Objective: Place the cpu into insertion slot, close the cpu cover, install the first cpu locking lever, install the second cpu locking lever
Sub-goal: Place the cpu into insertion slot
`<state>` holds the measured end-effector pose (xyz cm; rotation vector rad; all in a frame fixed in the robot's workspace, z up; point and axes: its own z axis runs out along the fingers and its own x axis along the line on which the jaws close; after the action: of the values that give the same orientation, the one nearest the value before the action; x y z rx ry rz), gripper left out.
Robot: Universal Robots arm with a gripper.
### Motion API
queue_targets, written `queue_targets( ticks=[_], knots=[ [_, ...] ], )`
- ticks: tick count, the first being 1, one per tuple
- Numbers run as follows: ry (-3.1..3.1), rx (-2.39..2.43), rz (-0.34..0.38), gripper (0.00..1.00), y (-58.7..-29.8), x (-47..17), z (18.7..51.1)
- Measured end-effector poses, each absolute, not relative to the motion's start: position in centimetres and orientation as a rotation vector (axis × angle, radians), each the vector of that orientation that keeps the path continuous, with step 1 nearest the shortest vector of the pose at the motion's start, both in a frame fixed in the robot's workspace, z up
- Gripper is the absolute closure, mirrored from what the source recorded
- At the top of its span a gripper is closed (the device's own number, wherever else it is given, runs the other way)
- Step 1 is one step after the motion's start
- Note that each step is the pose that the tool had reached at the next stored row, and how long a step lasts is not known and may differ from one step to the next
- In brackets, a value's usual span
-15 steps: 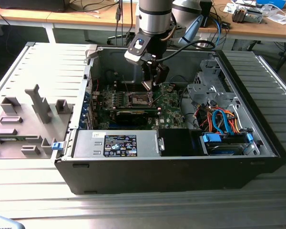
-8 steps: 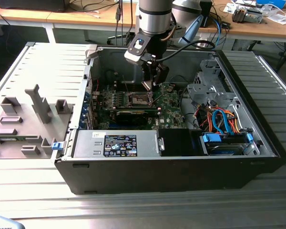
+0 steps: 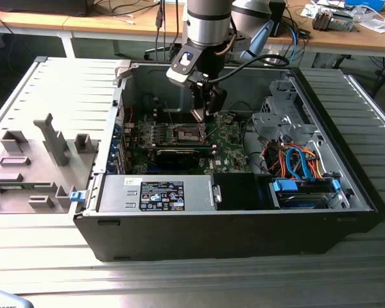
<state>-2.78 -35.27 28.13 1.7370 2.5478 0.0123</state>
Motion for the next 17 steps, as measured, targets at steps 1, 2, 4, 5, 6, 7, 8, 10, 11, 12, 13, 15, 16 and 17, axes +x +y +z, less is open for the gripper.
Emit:
queue_targets(
  ticks=[1, 2, 4, 5, 6, 7, 8, 10, 11, 12, 13, 15, 16, 17],
  knots=[
    [2.548, 1.737, 0.012, 0.46, -35.27, -2.78, 28.13],
    [2.538, 1.751, 0.012, 0.46, -35.27, -2.78, 28.12],
    [2.532, 1.761, 0.012, 0.46, -35.27, -2.78, 28.12],
    [2.531, 1.761, 0.011, 0.46, -35.27, -2.78, 28.12],
    [2.531, 1.762, 0.012, 0.46, -35.27, -2.78, 28.11],
    [2.530, 1.763, 0.012, 0.46, -35.27, -2.78, 28.11],
    [2.529, 1.764, 0.011, 0.46, -35.27, -2.78, 28.11],
    [2.528, 1.766, 0.011, 0.46, -35.27, -2.78, 28.11],
    [2.526, 1.768, 0.011, 0.46, -35.27, -2.78, 28.10],
    [2.524, 1.771, 0.011, 0.46, -35.27, -2.78, 28.10],
    [2.522, 1.774, 0.011, 0.46, -35.27, -2.78, 28.09],
    [2.519, 1.778, 0.011, 0.46, -35.27, -2.78, 28.09],
    [2.518, 1.780, 0.011, 0.46, -35.27, -2.78, 28.08],
    [2.516, 1.782, 0.011, 0.46, -35.27, -2.78, 28.08]
  ],
)
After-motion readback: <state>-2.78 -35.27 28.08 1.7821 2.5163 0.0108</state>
